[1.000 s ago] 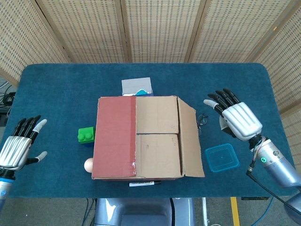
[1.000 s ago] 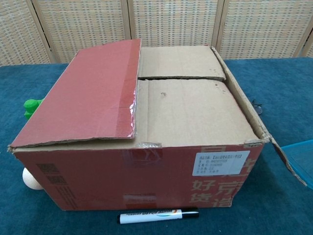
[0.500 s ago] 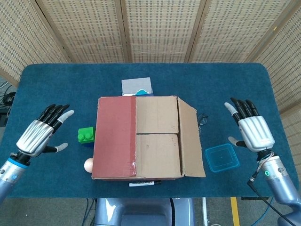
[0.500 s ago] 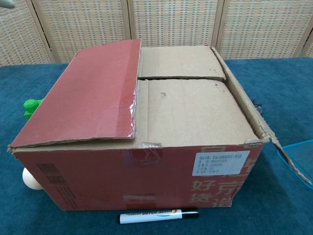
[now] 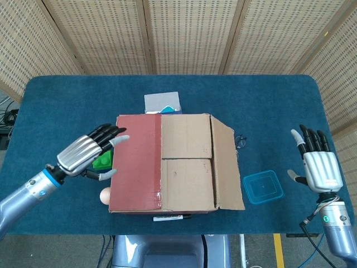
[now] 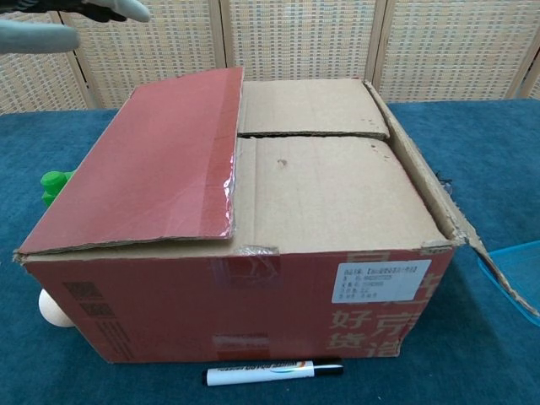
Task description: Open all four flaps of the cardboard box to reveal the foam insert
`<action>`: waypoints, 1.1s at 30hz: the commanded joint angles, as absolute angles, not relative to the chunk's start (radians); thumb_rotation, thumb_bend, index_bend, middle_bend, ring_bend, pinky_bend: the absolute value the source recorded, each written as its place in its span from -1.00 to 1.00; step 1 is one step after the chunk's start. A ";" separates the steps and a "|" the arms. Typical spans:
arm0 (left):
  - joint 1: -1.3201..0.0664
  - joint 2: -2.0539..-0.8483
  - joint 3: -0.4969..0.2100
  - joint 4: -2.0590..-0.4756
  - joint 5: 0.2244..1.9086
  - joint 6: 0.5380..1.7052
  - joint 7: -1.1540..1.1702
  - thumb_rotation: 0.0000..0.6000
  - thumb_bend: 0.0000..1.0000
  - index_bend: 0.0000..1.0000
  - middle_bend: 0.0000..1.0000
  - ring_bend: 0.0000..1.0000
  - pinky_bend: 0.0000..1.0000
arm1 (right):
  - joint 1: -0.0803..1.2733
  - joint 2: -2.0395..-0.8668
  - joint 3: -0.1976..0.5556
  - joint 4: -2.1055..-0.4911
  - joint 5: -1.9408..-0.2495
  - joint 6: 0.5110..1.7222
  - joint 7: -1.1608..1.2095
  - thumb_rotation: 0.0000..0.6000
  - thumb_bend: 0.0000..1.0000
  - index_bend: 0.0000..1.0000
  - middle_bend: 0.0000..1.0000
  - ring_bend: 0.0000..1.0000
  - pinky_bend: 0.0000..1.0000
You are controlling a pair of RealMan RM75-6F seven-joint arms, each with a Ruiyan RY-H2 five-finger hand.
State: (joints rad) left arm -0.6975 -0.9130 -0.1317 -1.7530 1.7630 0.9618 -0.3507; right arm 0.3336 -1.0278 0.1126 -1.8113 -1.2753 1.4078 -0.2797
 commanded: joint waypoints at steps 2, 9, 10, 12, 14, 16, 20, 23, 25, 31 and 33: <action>-0.806 -0.924 -0.138 -1.737 1.805 0.878 -0.434 -0.73 0.39 -0.88 -1.00 -1.00 -1.00 | 0.312 -1.042 0.109 -1.800 -1.276 1.424 -0.271 1.00 -0.64 -1.00 -1.00 -1.00 -1.00; -0.940 -0.995 -0.156 -1.706 1.804 0.786 -0.476 -0.80 0.70 -0.63 -0.94 -1.00 -1.00 | 0.283 -1.056 0.107 -1.788 -1.274 1.434 -0.257 1.00 -0.63 -1.00 -1.00 -1.00 -1.00; -0.954 -1.003 -0.157 -1.703 1.802 0.775 -0.475 -0.80 0.70 -0.59 -0.92 -1.00 -1.00 | 0.280 -1.056 0.108 -1.788 -1.275 1.436 -0.256 1.00 -0.63 -1.00 -1.00 -1.00 -1.00; -0.976 -1.017 -0.157 -1.699 1.798 0.758 -0.471 -0.80 0.70 -0.54 -0.88 -1.00 -1.00 | 0.277 -1.057 0.110 -1.786 -1.276 1.436 -0.257 1.00 -0.63 -1.00 -1.00 -1.00 -1.00; -0.991 -1.027 -0.158 -1.698 1.792 0.747 -0.468 -0.80 0.69 -0.49 -0.84 -1.00 -1.00 | 0.274 -1.056 0.110 -1.786 -1.276 1.436 -0.255 1.00 -0.63 -1.00 -1.00 -1.00 -1.00; -1.012 -1.039 -0.160 -1.698 1.781 0.732 -0.465 -0.80 0.68 -0.43 -0.80 -1.00 -1.00 | 0.270 -1.057 0.112 -1.785 -1.277 1.436 -0.252 1.00 -0.64 -1.00 -1.00 -1.00 -1.00; -1.055 -1.069 -0.161 -1.701 1.755 0.691 -0.443 -0.80 0.66 -0.41 -0.77 -1.00 -1.00 | 0.262 -1.055 0.116 -1.784 -1.273 1.428 -0.238 1.00 -0.64 -1.00 -1.00 -1.00 -1.00; -1.077 -1.089 -0.162 -1.699 1.729 0.665 -0.418 -0.81 0.64 -0.37 -0.74 -1.00 -1.00 | 0.257 -1.053 0.118 -1.783 -1.275 1.425 -0.228 1.00 -0.64 -1.00 -1.00 -1.00 -1.00; -1.084 -1.096 -0.162 -1.697 1.717 0.658 -0.403 -0.80 0.62 -0.35 -0.73 -1.00 -1.00 | 0.256 -1.052 0.120 -1.782 -1.276 1.423 -0.224 1.00 -0.64 -1.00 -1.00 -1.00 -1.00; -1.108 -1.119 -0.157 -1.692 1.673 0.625 -0.352 -0.80 0.57 -0.30 -0.71 -1.00 -1.00 | 0.251 -1.050 0.128 -1.780 -1.277 1.418 -0.213 1.00 -0.64 -1.00 -1.00 -1.00 -1.00; -1.111 -1.123 -0.156 -1.690 1.665 0.619 -0.344 -0.80 0.56 -0.27 -0.70 -1.00 -1.00 | 0.249 -1.050 0.128 -1.779 -1.277 1.417 -0.212 1.00 -0.64 -1.00 -1.00 -1.00 -1.00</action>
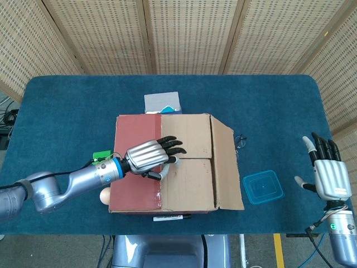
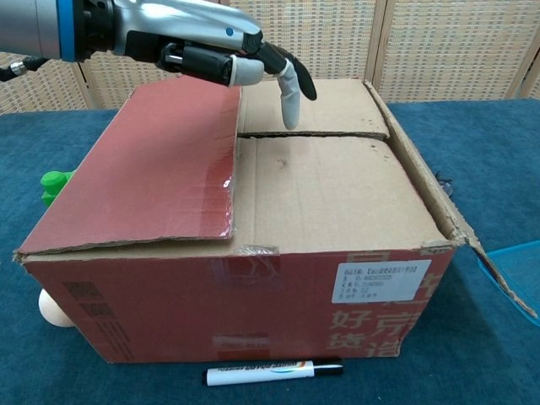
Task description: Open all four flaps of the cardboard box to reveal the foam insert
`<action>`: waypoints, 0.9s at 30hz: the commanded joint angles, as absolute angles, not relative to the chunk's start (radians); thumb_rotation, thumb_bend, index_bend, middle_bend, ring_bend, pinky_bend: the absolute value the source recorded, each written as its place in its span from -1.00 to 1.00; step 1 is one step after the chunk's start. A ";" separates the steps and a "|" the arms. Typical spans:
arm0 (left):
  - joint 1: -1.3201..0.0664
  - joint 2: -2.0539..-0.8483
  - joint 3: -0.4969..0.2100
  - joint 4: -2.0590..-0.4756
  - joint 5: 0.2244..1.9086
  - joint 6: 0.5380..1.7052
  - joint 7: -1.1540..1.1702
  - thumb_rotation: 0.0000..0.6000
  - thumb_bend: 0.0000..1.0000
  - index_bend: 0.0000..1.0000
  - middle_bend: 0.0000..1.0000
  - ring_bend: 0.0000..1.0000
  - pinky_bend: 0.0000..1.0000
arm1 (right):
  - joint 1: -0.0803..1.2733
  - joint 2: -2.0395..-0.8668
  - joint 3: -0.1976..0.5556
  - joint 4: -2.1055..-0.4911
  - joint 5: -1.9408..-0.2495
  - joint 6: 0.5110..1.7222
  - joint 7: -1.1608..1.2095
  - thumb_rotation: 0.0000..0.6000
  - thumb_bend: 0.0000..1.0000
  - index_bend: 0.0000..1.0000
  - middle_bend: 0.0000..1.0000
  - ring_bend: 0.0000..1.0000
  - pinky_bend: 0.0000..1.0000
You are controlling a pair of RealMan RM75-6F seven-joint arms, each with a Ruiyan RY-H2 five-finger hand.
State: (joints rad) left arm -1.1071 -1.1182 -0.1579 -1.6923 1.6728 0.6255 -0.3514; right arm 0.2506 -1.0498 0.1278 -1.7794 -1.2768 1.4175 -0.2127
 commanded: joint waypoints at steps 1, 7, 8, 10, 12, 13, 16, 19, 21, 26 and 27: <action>-1.115 -1.127 -0.152 -1.688 1.657 0.613 -0.332 -0.80 0.56 -0.25 -0.69 -1.00 -1.00 | 0.247 -1.049 0.129 -1.779 -1.277 1.417 -0.210 1.00 -0.64 -1.00 -1.00 -1.00 -1.00; -1.118 -1.143 -0.133 -1.678 1.628 0.606 -0.279 -0.80 0.55 -0.20 -0.63 -0.98 -1.00 | 0.238 -1.046 0.135 -1.779 -1.279 1.418 -0.199 1.00 -0.64 -1.00 -1.00 -1.00 -1.00; -1.119 -1.145 -0.132 -1.677 1.624 0.605 -0.272 -0.80 0.55 -0.19 -0.62 -0.97 -1.00 | 0.237 -1.046 0.136 -1.778 -1.279 1.417 -0.198 1.00 -0.64 -1.00 -1.00 -1.00 -1.00; -1.119 -1.148 -0.130 -1.674 1.614 0.609 -0.256 -0.80 0.55 -0.15 -0.59 -0.96 -1.00 | 0.236 -1.046 0.138 -1.777 -1.278 1.415 -0.196 1.00 -0.64 -1.00 -1.00 -1.00 -1.00; -1.117 -1.151 -0.129 -1.672 1.606 0.616 -0.239 -0.81 0.56 -0.12 -0.58 -0.95 -1.00 | 0.234 -1.045 0.141 -1.776 -1.276 1.413 -0.191 1.00 -0.64 -1.00 -1.00 -1.00 -1.00; -1.117 -1.151 -0.128 -1.670 1.603 0.618 -0.229 -0.81 0.56 -0.10 -0.58 -0.95 -1.00 | 0.233 -1.046 0.141 -1.776 -1.277 1.414 -0.188 1.00 -0.64 -1.00 -1.00 -1.00 -1.00; -1.114 -1.157 -0.125 -1.665 1.595 0.629 -0.191 -0.80 0.56 -0.07 -0.57 -0.94 -1.00 | 0.228 -1.046 0.144 -1.775 -1.279 1.417 -0.182 1.00 -0.63 -1.00 -1.00 -1.00 -1.00; -1.113 -1.158 -0.124 -1.668 1.582 0.629 -0.176 -0.80 0.56 -0.03 -0.54 -0.92 -1.00 | 0.223 -1.047 0.144 -1.774 -1.282 1.420 -0.179 1.00 -0.64 -1.00 -1.00 -1.00 -1.00; -1.113 -1.157 -0.124 -1.670 1.577 0.632 -0.165 -0.80 0.56 0.02 -0.49 -0.89 -1.00 | 0.221 -1.047 0.144 -1.773 -1.283 1.420 -0.176 1.00 -0.64 -1.00 -1.00 -1.00 -1.00; -1.109 -1.149 -0.119 -1.676 1.565 0.640 -0.141 -0.80 0.57 0.11 -0.37 -0.80 -1.00 | 0.216 -1.049 0.148 -1.769 -1.284 1.420 -0.173 1.00 -0.64 -1.00 -1.00 -1.00 -1.00; -1.108 -1.146 -0.118 -1.678 1.564 0.642 -0.140 -0.80 0.56 0.13 -0.33 -0.77 -1.00 | 0.216 -1.050 0.149 -1.769 -1.284 1.420 -0.173 1.00 -0.63 -1.00 -1.00 -1.00 -1.00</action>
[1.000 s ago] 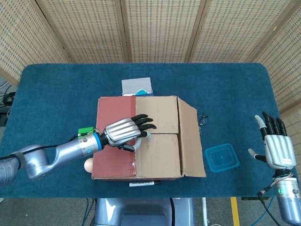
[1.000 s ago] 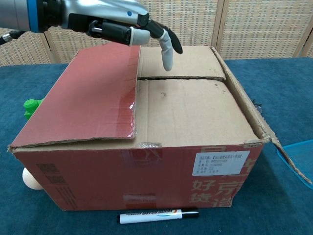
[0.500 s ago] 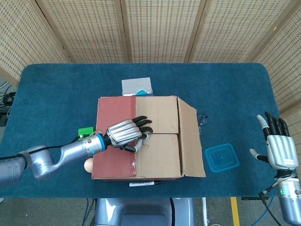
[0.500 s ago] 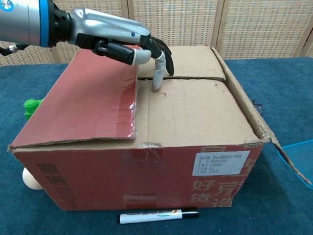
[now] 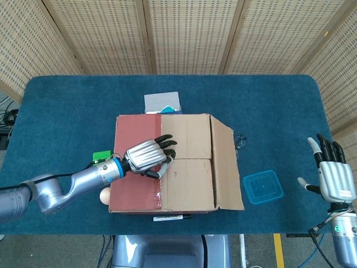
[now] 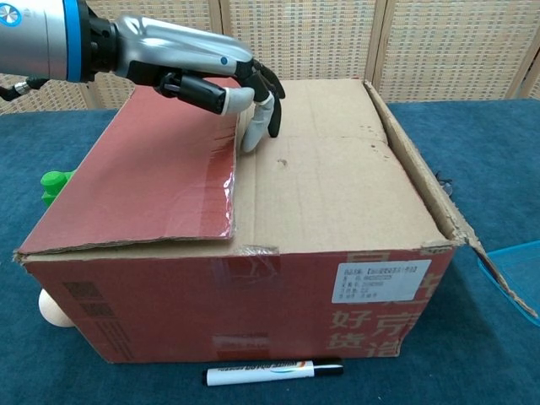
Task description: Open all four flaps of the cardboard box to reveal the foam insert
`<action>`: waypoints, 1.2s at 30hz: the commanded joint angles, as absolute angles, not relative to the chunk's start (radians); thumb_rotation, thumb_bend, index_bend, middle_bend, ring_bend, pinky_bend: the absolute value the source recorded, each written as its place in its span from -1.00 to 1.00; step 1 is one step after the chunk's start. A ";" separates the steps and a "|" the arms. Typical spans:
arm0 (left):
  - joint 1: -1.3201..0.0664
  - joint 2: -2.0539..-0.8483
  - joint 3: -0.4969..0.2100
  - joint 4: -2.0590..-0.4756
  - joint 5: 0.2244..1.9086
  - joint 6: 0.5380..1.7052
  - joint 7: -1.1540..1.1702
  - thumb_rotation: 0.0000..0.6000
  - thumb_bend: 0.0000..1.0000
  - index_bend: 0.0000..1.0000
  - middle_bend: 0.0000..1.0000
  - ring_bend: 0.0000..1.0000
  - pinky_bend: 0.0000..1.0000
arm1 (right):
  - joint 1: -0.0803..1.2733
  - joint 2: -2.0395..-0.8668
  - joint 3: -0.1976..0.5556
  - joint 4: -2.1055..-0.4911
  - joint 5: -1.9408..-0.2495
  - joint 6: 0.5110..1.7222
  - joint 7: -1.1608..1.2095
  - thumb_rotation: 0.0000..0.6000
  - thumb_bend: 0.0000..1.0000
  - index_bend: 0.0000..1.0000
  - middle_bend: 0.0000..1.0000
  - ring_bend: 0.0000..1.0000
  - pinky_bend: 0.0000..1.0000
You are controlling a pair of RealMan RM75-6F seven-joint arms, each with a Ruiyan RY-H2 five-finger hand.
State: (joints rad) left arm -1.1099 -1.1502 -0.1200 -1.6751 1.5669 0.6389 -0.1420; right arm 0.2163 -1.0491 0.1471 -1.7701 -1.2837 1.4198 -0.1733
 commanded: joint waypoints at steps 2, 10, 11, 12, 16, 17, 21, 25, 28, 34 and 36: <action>-1.105 -1.138 -0.118 -1.683 1.561 0.648 -0.140 -0.80 0.56 0.16 -0.27 -0.73 -1.00 | 0.215 -1.051 0.151 -1.768 -1.284 1.420 -0.171 1.00 -0.63 -1.00 -1.00 -1.00 -1.00; -1.095 -1.100 -0.110 -1.694 1.564 0.664 -0.133 -0.80 0.56 0.20 -0.21 -0.68 -1.00 | 0.209 -1.053 0.155 -1.765 -1.287 1.420 -0.161 1.00 -0.64 -1.00 -1.00 -1.00 -1.00; -1.093 -1.094 -0.108 -1.695 1.566 0.668 -0.133 -0.80 0.56 0.20 -0.21 -0.67 -1.00 | 0.210 -1.052 0.158 -1.765 -1.285 1.418 -0.160 1.00 -0.64 -1.00 -1.00 -1.00 -1.00; -1.091 -1.090 -0.107 -1.696 1.567 0.670 -0.133 -0.80 0.56 0.20 -0.20 -0.67 -1.00 | 0.211 -1.051 0.161 -1.765 -1.284 1.417 -0.159 1.00 -0.64 -1.00 -1.00 -1.00 -1.00; -1.086 -1.071 -0.105 -1.701 1.569 0.678 -0.136 -0.81 0.56 0.22 -0.19 -0.66 -1.00 | 0.216 -1.049 0.171 -1.766 -1.279 1.413 -0.156 1.00 -0.64 -1.00 -1.00 -1.00 -1.00; -1.085 -1.065 -0.106 -1.702 1.569 0.682 -0.138 -0.81 0.56 0.22 -0.19 -0.66 -1.00 | 0.217 -1.049 0.173 -1.766 -1.278 1.410 -0.157 1.00 -0.64 -1.00 -1.00 -1.00 -1.00; -1.076 -1.043 -0.112 -1.710 1.571 0.702 -0.146 -0.81 0.56 0.22 -0.19 -0.65 -1.00 | 0.222 -1.047 0.179 -1.768 -1.273 1.403 -0.160 1.00 -0.64 -1.00 -1.00 -1.00 -1.00; -1.062 -1.001 -0.115 -1.731 1.583 0.732 -0.158 -0.81 0.56 0.22 -0.19 -0.65 -1.00 | 0.221 -1.048 0.178 -1.770 -1.276 1.401 -0.164 1.00 -0.64 -1.00 -1.00 -1.00 -1.00; -1.056 -0.973 -0.111 -1.743 1.594 0.737 -0.158 -0.80 0.55 0.22 -0.19 -0.65 -1.00 | 0.221 -1.047 0.178 -1.772 -1.275 1.400 -0.164 1.00 -0.64 -1.00 -1.00 -1.00 -1.00; -1.028 -0.909 -0.107 -1.772 1.607 0.767 -0.155 -0.81 0.54 0.22 -0.18 -0.64 -1.00 | 0.219 -1.043 0.179 -1.779 -1.281 1.403 -0.169 1.00 -0.64 -1.00 -1.00 -1.00 -1.00; -1.019 -0.887 -0.104 -1.780 1.609 0.773 -0.157 -0.81 0.53 0.22 -0.18 -0.63 -1.00 | 0.221 -1.041 0.180 -1.783 -1.283 1.402 -0.170 1.00 -0.64 -1.00 -1.00 -1.00 -1.00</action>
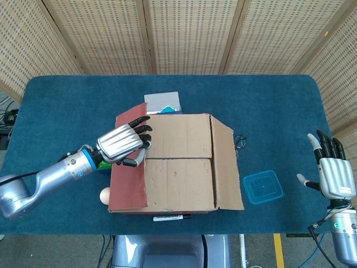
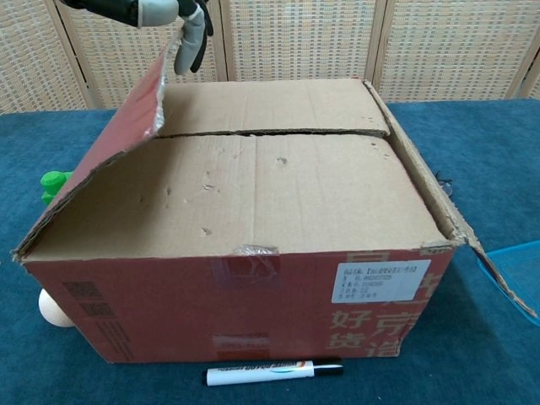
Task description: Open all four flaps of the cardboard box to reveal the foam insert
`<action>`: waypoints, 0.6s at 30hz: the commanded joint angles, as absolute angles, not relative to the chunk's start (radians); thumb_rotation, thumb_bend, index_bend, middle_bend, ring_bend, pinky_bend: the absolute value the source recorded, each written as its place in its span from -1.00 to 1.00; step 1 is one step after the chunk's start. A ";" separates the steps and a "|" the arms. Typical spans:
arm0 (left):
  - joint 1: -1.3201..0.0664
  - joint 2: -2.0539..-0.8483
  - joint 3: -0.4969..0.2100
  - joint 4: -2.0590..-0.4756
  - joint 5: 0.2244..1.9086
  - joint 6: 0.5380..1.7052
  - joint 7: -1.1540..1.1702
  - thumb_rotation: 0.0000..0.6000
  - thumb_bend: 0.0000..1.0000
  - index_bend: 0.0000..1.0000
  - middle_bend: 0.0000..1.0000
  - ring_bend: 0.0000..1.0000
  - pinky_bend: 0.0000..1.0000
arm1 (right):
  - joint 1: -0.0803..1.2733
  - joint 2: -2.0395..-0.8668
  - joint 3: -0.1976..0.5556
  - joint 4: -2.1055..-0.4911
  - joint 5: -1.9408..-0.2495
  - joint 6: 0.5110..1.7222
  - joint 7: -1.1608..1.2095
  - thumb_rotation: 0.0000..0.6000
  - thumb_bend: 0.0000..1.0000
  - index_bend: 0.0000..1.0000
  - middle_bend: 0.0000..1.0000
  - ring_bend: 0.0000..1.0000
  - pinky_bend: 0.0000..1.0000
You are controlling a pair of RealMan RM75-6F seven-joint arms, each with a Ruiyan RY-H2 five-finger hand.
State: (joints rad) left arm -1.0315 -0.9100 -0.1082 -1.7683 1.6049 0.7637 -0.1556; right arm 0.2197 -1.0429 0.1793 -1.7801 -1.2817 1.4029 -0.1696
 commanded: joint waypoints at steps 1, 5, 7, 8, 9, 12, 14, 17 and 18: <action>-1.014 -0.881 -0.104 -1.782 1.608 0.776 -0.157 -0.81 0.53 0.22 -0.18 -0.63 -1.00 | 0.221 -1.041 0.181 -1.784 -1.283 1.401 -0.171 1.00 -0.64 -1.00 -1.00 -1.00 -1.00; -0.995 -0.852 -0.102 -1.791 1.608 0.794 -0.161 -0.80 0.52 0.22 -0.18 -0.63 -1.00 | 0.224 -1.040 0.182 -1.788 -1.283 1.397 -0.176 1.00 -0.64 -1.00 -1.00 -1.00 -1.00; -0.984 -0.838 -0.102 -1.794 1.606 0.804 -0.163 -0.80 0.50 0.22 -0.17 -0.62 -1.00 | 0.226 -1.039 0.184 -1.789 -1.283 1.395 -0.178 1.00 -0.64 -1.00 -1.00 -1.00 -1.00; -0.978 -0.829 -0.102 -1.795 1.604 0.811 -0.166 -0.80 0.50 0.22 -0.17 -0.62 -1.00 | 0.228 -1.038 0.185 -1.790 -1.283 1.394 -0.178 1.00 -0.64 -1.00 -1.00 -1.00 -1.00; -0.971 -0.822 -0.102 -1.795 1.602 0.819 -0.169 -0.80 0.50 0.22 -0.17 -0.62 -1.00 | 0.229 -1.037 0.187 -1.790 -1.281 1.393 -0.178 1.00 -0.64 -1.00 -1.00 -1.00 -1.00; -0.950 -0.799 -0.099 -1.794 1.596 0.835 -0.177 -0.81 0.49 0.22 -0.17 -0.62 -1.00 | 0.228 -1.036 0.188 -1.792 -1.281 1.394 -0.179 1.00 -0.64 -1.00 -1.00 -1.00 -1.00; -0.937 -0.785 -0.096 -1.793 1.594 0.845 -0.181 -0.81 0.49 0.22 -0.17 -0.62 -1.00 | 0.228 -1.034 0.188 -1.794 -1.279 1.394 -0.179 1.00 -0.63 -1.00 -1.00 -1.00 -1.00; -0.912 -0.764 -0.094 -1.793 1.593 0.869 -0.190 -0.80 0.48 0.22 -0.17 -0.62 -1.00 | 0.228 -1.033 0.188 -1.796 -1.281 1.393 -0.180 1.00 -0.63 -1.00 -1.00 -1.00 -1.00; -0.906 -0.758 -0.094 -1.793 1.593 0.876 -0.193 -0.80 0.48 0.22 -0.17 -0.62 -1.00 | 0.228 -1.032 0.188 -1.798 -1.282 1.394 -0.181 1.00 -0.64 -1.00 -1.00 -1.00 -1.00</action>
